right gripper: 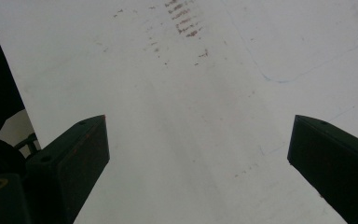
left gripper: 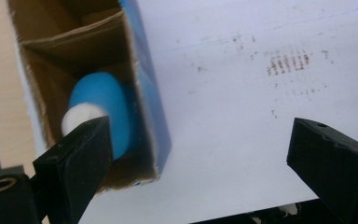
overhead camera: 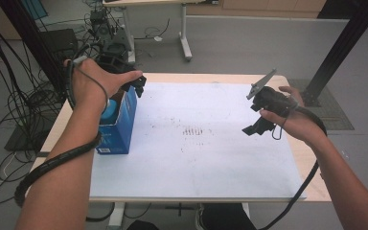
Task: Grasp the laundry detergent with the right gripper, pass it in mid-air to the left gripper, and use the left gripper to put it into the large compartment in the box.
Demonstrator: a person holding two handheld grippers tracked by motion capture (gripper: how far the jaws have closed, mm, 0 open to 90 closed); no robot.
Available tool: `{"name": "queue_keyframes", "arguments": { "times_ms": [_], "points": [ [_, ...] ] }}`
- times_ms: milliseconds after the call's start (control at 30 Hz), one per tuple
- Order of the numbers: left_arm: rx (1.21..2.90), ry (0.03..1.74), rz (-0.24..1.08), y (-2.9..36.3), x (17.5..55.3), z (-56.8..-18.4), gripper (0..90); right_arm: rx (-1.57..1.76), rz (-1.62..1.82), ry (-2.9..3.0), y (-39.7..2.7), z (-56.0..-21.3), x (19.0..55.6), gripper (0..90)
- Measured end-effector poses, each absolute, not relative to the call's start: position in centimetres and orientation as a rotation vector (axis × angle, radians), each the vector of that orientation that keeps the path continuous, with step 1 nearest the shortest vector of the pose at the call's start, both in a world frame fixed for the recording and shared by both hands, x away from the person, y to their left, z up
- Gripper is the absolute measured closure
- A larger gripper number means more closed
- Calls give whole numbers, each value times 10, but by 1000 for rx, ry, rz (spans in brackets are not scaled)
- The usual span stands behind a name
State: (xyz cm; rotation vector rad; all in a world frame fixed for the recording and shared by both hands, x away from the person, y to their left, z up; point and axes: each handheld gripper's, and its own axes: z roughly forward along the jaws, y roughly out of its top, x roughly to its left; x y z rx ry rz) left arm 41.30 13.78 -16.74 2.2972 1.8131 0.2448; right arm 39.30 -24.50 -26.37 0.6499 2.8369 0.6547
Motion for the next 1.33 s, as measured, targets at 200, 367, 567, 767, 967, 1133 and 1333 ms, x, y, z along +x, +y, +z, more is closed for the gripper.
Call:
{"name": "queue_keyframes", "arguments": {
  "times_ms": [200, 367, 567, 767, 967, 1133, 1333],
  "points": [
    [2340, 1743, 233, 115, 417, -170, 69, 664, 639, 2846, -251, -264, 398, 52],
    [2378, 1700, 214, 101, 420, -171, 75, 672, 632, 2847, -253, -264, 397, 53],
    [2397, 1680, 218, 92, 423, -173, 72, 683, 622, 2850, -259, -266, 398, 52],
    [2416, 1656, 210, 85, 424, -174, 73, 681, 617, 2854, -259, -268, 399, 53],
    [2425, 1647, 206, 81, 423, -175, 76, 677, 613, 2858, -258, -269, 399, 53],
    [2427, 1646, 207, 81, 423, -175, 76, 678, 618, 2851, -259, -269, 398, 53],
    [2429, 1625, 205, 77, 422, -174, 76, 681, 625, 2851, -259, -271, 396, 53]
  ]
}}
